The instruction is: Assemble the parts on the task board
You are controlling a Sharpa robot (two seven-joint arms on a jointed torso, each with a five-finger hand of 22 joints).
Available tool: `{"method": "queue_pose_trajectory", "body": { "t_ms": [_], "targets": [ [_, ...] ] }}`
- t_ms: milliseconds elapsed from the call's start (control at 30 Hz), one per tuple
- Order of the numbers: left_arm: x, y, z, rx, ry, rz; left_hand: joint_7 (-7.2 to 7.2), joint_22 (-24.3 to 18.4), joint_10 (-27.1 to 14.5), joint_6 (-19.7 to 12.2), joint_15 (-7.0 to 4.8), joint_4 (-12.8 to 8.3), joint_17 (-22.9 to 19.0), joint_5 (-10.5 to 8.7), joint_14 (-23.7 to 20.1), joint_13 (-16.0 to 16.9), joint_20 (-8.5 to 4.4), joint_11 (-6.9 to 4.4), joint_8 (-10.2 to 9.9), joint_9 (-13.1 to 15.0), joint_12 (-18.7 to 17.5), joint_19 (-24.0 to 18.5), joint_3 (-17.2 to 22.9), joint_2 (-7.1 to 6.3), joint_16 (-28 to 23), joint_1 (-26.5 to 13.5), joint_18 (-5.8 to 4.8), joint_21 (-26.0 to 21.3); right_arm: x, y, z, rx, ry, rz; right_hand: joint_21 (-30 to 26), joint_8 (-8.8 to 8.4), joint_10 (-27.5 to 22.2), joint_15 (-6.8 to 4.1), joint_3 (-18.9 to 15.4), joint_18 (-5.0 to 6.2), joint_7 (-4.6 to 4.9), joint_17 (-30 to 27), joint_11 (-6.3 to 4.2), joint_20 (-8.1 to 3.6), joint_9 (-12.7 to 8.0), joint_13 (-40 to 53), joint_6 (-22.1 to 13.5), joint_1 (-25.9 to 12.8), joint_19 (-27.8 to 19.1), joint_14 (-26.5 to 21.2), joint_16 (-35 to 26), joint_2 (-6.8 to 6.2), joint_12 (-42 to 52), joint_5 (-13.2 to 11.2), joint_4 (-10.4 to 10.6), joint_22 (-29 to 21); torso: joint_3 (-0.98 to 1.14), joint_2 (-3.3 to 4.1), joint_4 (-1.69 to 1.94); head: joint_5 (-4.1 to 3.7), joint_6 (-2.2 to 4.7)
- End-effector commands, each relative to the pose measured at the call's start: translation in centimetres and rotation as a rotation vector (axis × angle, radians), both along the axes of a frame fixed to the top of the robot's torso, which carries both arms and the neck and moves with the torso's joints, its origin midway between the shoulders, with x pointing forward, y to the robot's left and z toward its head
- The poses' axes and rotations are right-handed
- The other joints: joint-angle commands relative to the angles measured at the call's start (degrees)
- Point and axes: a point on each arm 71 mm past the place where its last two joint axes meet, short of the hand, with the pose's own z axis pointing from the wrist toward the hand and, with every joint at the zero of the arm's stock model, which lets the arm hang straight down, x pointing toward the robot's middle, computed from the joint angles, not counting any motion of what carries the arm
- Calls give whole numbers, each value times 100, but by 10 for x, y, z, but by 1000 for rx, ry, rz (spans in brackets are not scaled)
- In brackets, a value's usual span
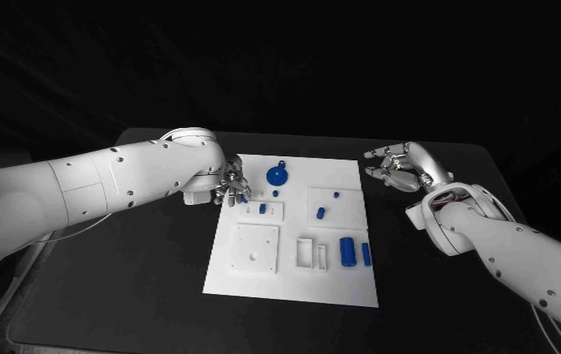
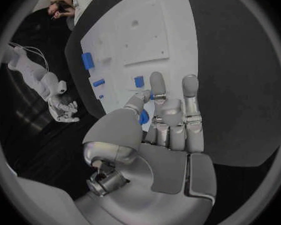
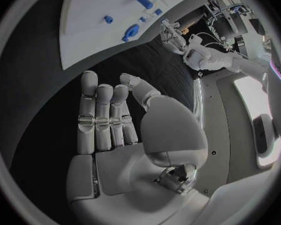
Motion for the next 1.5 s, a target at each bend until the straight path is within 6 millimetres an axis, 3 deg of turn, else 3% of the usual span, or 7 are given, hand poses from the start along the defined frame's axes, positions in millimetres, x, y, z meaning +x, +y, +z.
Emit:
{"method": "queue_pose_trajectory", "body": {
  "t_ms": [33,700,1500],
  "targets": [
    [3,-2,1,46,-60,-12,-455,96,126,487,-7,-486,-3,21,37,6,-2,14,-15,8,-20,52,502,11,-35,59,-3,23,0,2,1,6,-3,10,-29,0,15,-14,26,99,8,-8,9,-2,-6,-8,-13,-16,44,-10,-3,-54,13,39,-8,4,5,-6,4,-2,-8],
    [-2,-10,-20,80,-57,-54,-453,96,132,489,-12,-483,-10,16,44,11,-4,17,-36,18,-26,68,488,13,-67,71,2,14,0,3,0,5,4,17,-39,-1,17,-15,30,99,8,-9,8,-4,-7,-6,-10,-23,52,-7,6,-59,23,47,-8,31,-1,-3,0,-9,-32],
    [-10,-17,-24,71,-51,-85,-457,96,146,501,-17,-484,9,16,69,13,-9,13,-46,26,-31,89,484,16,-83,70,1,7,0,3,-1,3,11,21,-78,0,18,-16,32,98,5,-15,7,-4,-6,-4,-3,-31,66,-7,14,-56,35,48,-7,77,6,-7,3,-30,-30]
  ]
}}
